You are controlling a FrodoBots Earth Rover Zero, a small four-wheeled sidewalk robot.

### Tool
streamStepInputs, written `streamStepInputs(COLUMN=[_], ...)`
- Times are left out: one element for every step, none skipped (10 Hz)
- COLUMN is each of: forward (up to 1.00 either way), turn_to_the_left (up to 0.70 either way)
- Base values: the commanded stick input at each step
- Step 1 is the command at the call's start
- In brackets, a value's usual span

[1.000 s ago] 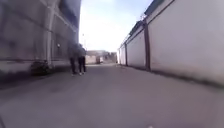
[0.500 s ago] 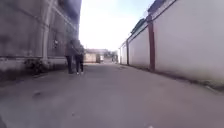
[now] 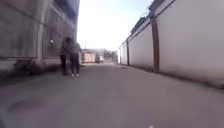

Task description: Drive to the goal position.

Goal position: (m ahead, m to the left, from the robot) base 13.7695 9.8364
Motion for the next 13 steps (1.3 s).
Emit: streamStepInputs(forward=[1.0, 1.0, 1.0, 1.0, 1.0, 1.0, 1.0, 1.0, 1.0, 1.0, 1.0, 1.0, 1.0], turn_to_the_left=[0.0, 0.0, 0.0, 0.0, 0.0, 0.0, 0.0, 0.0, 0.0, 0.0, 0.0, 0.0, 0.0])
